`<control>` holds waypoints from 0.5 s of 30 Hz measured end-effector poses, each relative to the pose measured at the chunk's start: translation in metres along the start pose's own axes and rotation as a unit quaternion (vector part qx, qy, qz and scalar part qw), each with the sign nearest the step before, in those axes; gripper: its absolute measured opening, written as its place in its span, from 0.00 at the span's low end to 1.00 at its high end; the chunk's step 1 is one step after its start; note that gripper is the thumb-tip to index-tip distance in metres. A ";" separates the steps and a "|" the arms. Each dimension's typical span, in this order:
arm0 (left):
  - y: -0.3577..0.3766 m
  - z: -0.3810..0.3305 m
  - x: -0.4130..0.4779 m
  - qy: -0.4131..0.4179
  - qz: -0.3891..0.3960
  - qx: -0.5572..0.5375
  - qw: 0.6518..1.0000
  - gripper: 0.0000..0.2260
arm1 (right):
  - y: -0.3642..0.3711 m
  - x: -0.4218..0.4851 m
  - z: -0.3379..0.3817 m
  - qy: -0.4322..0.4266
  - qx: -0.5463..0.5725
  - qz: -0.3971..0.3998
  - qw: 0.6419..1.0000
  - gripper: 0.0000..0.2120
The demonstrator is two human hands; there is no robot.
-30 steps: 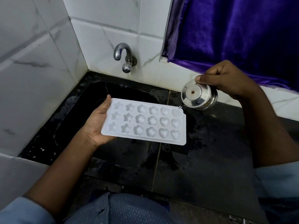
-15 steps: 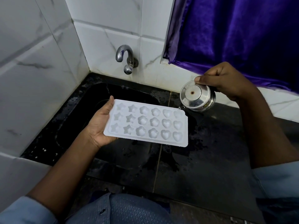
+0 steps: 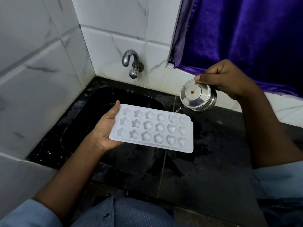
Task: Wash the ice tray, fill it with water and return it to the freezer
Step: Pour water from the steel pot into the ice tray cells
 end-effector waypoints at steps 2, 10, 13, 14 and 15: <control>0.000 0.001 0.000 -0.001 0.001 -0.003 1.000 0.30 | -0.001 0.001 0.002 -0.002 -0.005 0.000 1.000 0.14; 0.002 0.000 0.001 -0.001 0.007 -0.005 1.000 0.30 | -0.001 0.001 0.007 -0.003 -0.003 -0.006 1.000 0.13; 0.002 0.000 0.000 -0.001 0.009 -0.005 1.000 0.30 | 0.001 0.001 0.009 -0.002 0.002 -0.005 1.000 0.15; 0.002 0.000 0.000 -0.002 0.010 -0.005 1.000 0.30 | 0.002 0.001 0.009 -0.002 0.002 -0.005 1.000 0.16; 0.002 0.000 0.000 -0.001 0.011 -0.006 1.000 0.30 | 0.003 0.001 0.009 -0.003 0.002 -0.004 1.000 0.17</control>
Point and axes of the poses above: each hand's wrist, its own x-axis towards the middle knuckle, its own y-axis out of the palm, z = x × y, the point moved 7 cm from there along x, towards the middle knuckle, and after that the axes turned 11 degrees about x, right-handed, at the moved point
